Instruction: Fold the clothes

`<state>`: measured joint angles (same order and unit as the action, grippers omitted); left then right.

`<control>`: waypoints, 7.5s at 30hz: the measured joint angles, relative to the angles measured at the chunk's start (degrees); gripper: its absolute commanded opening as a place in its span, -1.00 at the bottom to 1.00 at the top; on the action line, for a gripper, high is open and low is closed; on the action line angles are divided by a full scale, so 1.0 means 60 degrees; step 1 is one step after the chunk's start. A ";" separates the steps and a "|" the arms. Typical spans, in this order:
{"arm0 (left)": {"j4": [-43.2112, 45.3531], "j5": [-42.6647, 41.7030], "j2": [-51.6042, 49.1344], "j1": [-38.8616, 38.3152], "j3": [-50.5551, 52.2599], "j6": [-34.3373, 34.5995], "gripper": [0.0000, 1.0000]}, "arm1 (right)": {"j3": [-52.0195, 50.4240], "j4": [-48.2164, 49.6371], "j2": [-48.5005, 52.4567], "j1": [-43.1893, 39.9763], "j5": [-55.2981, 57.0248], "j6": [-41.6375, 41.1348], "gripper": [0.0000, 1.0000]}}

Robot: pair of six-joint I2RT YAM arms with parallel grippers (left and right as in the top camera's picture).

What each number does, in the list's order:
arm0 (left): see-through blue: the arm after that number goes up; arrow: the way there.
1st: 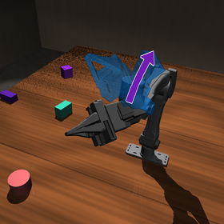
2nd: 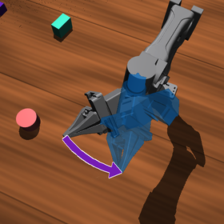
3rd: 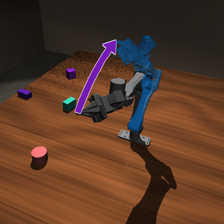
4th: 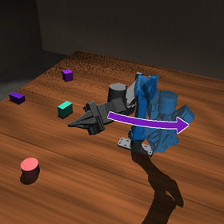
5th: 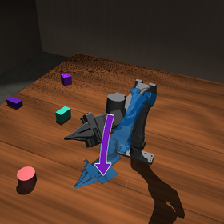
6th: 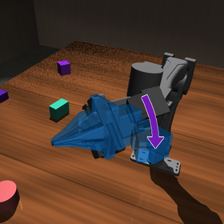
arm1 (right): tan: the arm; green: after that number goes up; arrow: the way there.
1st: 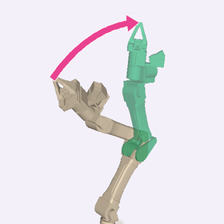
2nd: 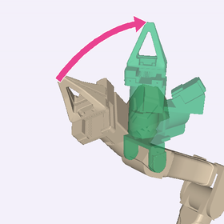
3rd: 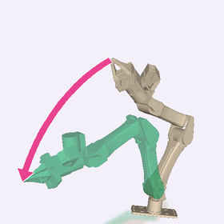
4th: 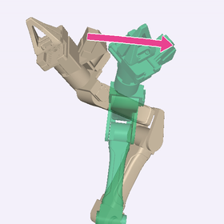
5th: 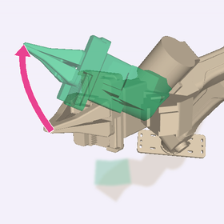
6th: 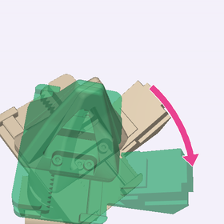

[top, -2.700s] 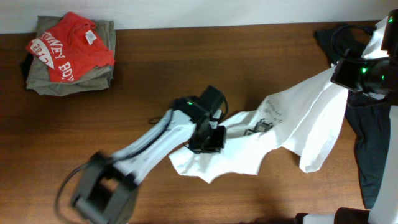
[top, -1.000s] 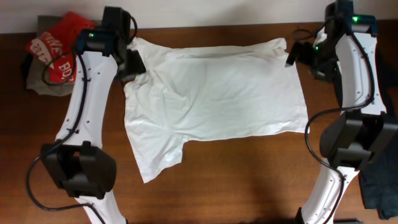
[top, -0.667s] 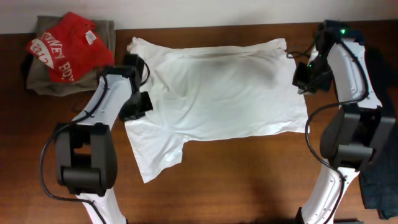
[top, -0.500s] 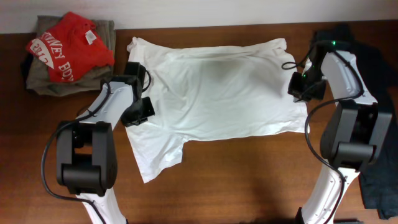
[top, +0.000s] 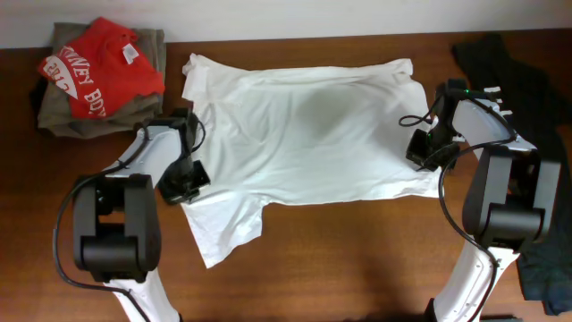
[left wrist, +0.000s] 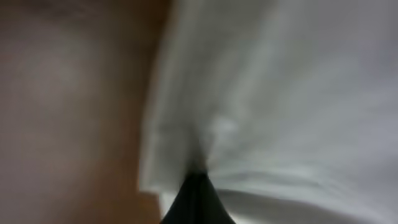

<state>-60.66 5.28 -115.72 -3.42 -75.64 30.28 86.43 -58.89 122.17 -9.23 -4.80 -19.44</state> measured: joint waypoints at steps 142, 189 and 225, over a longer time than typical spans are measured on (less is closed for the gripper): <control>0.6943 -0.3741 -0.2983 0.1279 -0.3442 -0.4393 -0.98 | 0.1749 0.6685 0.1366 0.0051 -0.0721 0.2342 -0.04; 0.6892 -0.3741 -0.2983 0.1279 -0.3486 -0.4393 -0.99 | 0.2259 0.7082 0.1956 -0.0302 -0.1049 0.2492 -0.41; 0.6874 -0.3741 -0.2983 0.1279 -0.3486 -0.4393 -0.99 | 0.2634 0.6382 0.2331 0.0146 -0.0208 0.3016 -0.92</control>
<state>-19.42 -17.17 -133.62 4.25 -96.55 3.92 102.24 -20.60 136.16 -8.36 -6.04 -1.34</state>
